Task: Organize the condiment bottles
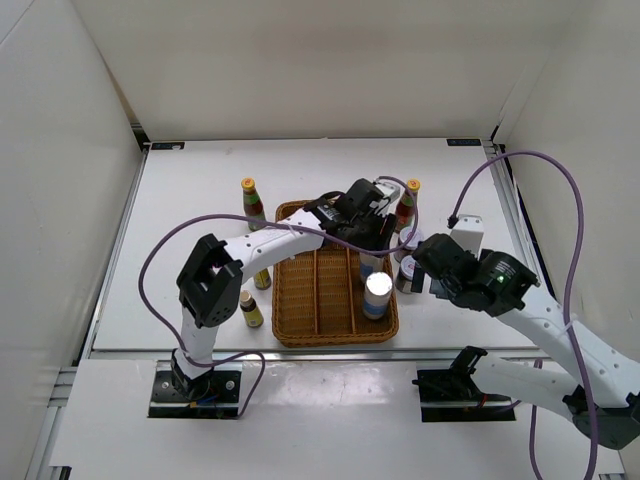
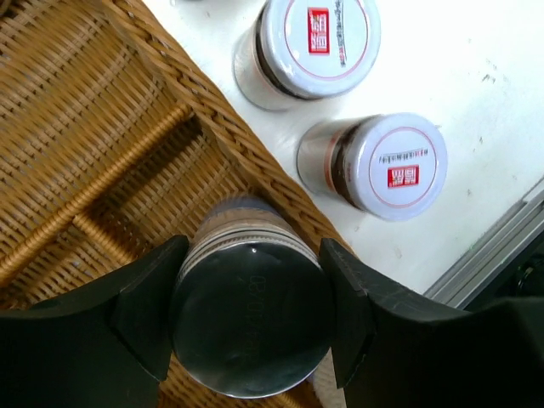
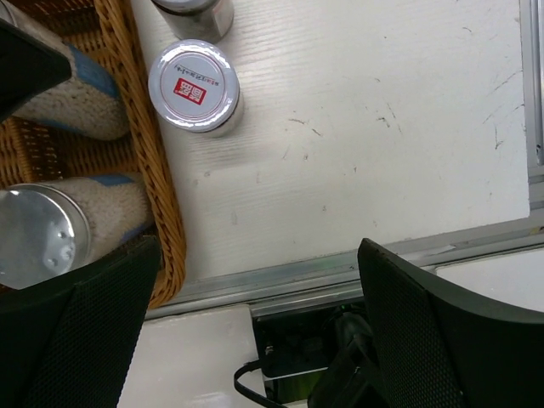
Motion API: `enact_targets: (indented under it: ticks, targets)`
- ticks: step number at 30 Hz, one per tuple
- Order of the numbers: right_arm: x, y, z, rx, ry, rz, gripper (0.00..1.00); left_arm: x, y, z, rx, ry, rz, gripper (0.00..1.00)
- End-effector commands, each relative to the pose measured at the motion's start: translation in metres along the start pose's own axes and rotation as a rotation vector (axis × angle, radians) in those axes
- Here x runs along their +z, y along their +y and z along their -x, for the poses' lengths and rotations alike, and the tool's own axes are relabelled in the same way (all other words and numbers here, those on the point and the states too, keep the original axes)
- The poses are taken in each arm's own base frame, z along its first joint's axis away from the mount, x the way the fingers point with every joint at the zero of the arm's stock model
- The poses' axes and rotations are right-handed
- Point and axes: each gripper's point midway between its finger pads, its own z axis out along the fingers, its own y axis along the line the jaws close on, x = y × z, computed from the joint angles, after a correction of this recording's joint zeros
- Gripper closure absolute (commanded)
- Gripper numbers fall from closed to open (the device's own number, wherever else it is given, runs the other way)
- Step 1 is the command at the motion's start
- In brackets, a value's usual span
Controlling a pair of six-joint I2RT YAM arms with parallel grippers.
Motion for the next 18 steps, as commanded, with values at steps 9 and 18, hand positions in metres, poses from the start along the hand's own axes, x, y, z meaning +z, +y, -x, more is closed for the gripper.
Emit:
enact_targets:
  ticks: [9,18]
  targets:
    - [0.009,0.001,0.003,0.049,-0.018,-0.052,0.00,-0.055,-0.018,0.066,0.010,-0.192,-0.013,0.00]
    - [0.043,0.022,0.002,0.031,0.075,-0.042,0.00,-0.198,0.021,0.124,0.020,-0.457,0.179,0.00]
